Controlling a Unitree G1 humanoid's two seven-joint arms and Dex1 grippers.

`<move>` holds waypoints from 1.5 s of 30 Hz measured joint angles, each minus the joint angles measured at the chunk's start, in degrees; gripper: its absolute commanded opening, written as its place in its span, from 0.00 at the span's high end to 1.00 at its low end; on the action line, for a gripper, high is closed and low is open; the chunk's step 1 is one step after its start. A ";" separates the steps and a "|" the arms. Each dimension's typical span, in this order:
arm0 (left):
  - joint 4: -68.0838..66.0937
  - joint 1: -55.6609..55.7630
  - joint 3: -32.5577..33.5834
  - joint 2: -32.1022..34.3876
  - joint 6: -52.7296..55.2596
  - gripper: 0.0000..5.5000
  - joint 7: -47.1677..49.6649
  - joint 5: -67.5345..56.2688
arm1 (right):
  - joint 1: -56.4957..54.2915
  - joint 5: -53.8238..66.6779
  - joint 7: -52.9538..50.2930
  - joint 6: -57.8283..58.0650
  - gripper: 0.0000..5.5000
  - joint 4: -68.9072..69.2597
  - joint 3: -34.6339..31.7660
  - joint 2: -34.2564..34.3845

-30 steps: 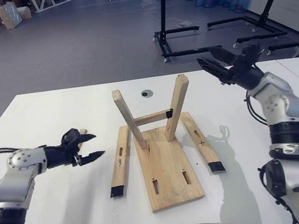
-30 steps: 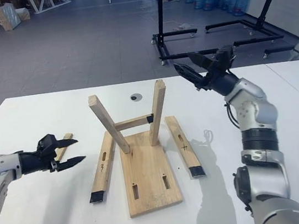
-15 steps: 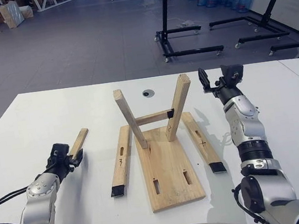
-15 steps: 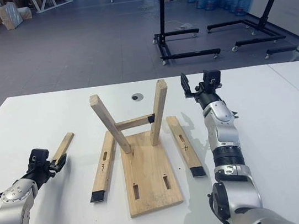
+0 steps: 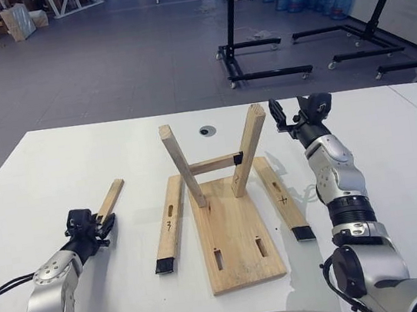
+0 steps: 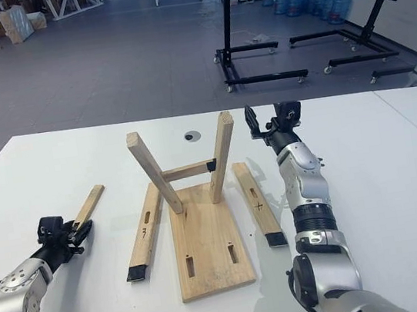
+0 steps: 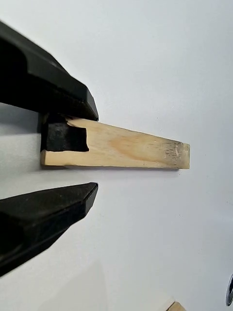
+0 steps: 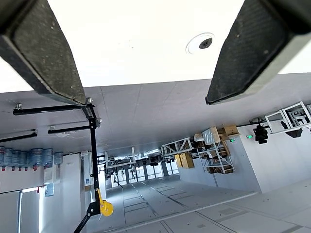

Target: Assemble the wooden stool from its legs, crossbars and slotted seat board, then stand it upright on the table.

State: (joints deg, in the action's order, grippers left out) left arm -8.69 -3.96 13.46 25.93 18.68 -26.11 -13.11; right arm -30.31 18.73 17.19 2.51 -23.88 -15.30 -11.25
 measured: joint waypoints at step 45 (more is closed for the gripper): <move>6.24 11.35 -17.76 -4.55 -11.44 0.77 -14.95 -17.20 | 10.10 23.95 51.13 26.45 0.18 15.94 18.90 -11.82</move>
State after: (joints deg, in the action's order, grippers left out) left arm -2.44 7.39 -4.30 21.38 7.23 -41.06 -30.31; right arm -20.21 42.68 68.32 28.97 -7.94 3.60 -23.07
